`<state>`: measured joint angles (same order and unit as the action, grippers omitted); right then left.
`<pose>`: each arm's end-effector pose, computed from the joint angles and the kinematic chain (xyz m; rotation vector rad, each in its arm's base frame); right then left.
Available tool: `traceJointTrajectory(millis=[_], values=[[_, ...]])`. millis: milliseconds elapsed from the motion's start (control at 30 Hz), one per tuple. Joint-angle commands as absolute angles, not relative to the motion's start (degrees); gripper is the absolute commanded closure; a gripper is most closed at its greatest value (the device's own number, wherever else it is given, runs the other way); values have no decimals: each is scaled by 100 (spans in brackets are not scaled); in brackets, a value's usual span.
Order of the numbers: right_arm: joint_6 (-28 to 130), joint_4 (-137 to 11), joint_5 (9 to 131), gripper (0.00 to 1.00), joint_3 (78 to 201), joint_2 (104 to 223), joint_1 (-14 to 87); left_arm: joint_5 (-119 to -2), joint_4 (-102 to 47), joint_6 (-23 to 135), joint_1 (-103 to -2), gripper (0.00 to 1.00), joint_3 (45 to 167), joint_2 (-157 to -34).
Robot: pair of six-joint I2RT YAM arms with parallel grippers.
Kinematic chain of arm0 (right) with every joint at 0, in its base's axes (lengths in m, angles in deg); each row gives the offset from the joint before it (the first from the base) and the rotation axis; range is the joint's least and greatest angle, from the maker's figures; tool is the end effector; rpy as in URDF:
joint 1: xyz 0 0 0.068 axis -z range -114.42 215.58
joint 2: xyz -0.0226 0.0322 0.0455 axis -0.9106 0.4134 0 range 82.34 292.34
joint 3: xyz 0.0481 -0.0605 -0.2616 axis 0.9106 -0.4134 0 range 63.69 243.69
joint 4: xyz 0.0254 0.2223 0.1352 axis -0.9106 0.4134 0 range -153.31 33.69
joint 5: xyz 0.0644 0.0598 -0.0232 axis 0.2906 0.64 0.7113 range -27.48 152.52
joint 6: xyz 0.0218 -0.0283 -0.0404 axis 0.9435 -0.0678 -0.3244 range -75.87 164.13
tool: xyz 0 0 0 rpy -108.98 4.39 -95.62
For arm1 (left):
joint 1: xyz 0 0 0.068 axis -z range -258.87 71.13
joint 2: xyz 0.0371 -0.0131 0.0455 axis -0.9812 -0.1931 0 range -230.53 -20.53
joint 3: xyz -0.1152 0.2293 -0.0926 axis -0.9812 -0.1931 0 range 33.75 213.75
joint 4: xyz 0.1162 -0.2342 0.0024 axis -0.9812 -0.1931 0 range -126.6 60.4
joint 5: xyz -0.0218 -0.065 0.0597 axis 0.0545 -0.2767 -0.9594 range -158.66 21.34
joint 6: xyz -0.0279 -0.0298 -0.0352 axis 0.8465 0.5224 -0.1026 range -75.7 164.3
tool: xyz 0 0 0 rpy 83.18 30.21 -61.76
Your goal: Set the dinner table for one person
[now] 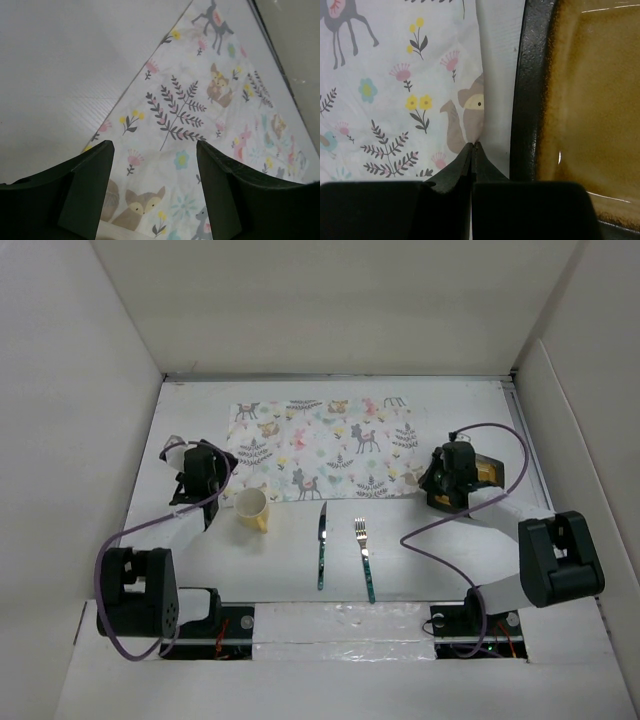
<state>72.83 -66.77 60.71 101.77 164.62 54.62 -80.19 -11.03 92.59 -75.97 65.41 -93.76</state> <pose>0.2800 0.0531 0.1758 0.3717 2.2726 0.3240 0.2671 -0.0064 0.2061 -0.8858 1.7751 -0.3857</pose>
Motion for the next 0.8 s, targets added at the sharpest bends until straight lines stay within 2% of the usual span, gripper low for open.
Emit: traceJointTrajectory(millis=[0,300,567,600,667,700,767], values=[[7304,-6736,5839,100,10192,16118,5416,-8140,-850,9352,-7614,37,6688,-8813],[7225,-6471,5909,100,10000,15899,5416,-8237,-816,9518,-7614,39,6328,-8302],[7199,-6120,5944,99,9858,15626,5363,-7552,-1078,9695,-7614,40,6749,-7442],[7164,-6076,5909,90,9867,15626,5363,-7508,-1079,9668,-7614,40,6802,-7345],[7137,-5962,5717,81,9954,15617,5363,-7341,-1053,9677,-7614,40,6811,-7134],[7111,-5936,5707,71,9981,15608,5363,-7271,-1070,9659,-7614,40,6863,-7072],[7093,-5857,5750,64,10129,15591,5424,-7174,-1271,9502,-7614,40,6969,-6879]])
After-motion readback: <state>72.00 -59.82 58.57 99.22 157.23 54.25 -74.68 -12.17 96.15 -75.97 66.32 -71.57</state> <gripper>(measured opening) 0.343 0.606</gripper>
